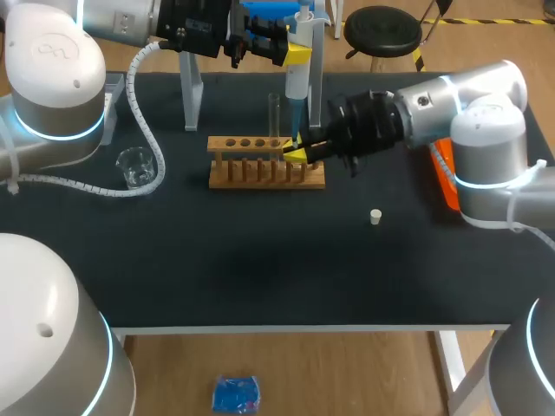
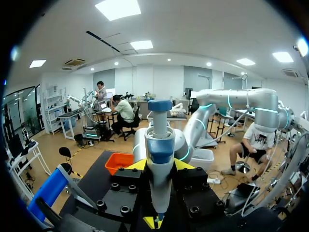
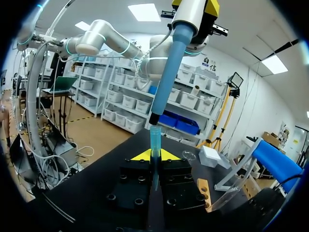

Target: Invert the test tube, pick up the pipette, mount the tip to pipette, aspirate from beaker and dispense into the tube, eject the tip, return the pipette, and cap with the stopper.

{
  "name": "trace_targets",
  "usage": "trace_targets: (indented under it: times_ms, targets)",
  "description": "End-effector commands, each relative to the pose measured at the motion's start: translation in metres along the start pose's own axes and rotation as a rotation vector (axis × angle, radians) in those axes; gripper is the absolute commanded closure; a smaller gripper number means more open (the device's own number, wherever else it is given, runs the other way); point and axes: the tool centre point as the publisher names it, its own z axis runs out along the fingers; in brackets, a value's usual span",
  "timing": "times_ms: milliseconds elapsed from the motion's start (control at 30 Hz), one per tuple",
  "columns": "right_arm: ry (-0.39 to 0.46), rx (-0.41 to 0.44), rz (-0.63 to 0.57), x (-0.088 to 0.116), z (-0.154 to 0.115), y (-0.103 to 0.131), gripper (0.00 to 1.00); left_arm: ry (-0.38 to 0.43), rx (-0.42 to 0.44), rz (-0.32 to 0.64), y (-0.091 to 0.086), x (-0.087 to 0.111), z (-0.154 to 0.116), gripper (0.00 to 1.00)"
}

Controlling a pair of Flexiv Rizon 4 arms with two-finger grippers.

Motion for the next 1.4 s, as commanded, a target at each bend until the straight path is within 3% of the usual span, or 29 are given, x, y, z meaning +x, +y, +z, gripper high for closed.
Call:
trace_targets:
  times_ms: [33,467,967,1400]
  targets:
    - [0.0,-0.001,-0.002,0.001,0.001,0.003,1.0,-0.003,0.003,0.001,0.001,0.001,0.0,1.0]
    - [-0.001,-0.033,0.013,0.005,-0.001,0.01,1.0,-0.003,0.003,0.001,0.001,0.001,0.0,1.0]
    - [-0.031,-0.167,0.196,0.009,0.002,0.017,1.0,-0.003,0.003,0.001,0.001,0.001,0.0,1.0]
    - [-0.092,-0.197,0.168,0.004,0.007,0.02,1.0,-0.003,0.003,0.001,0.001,0.001,0.0,1.0]
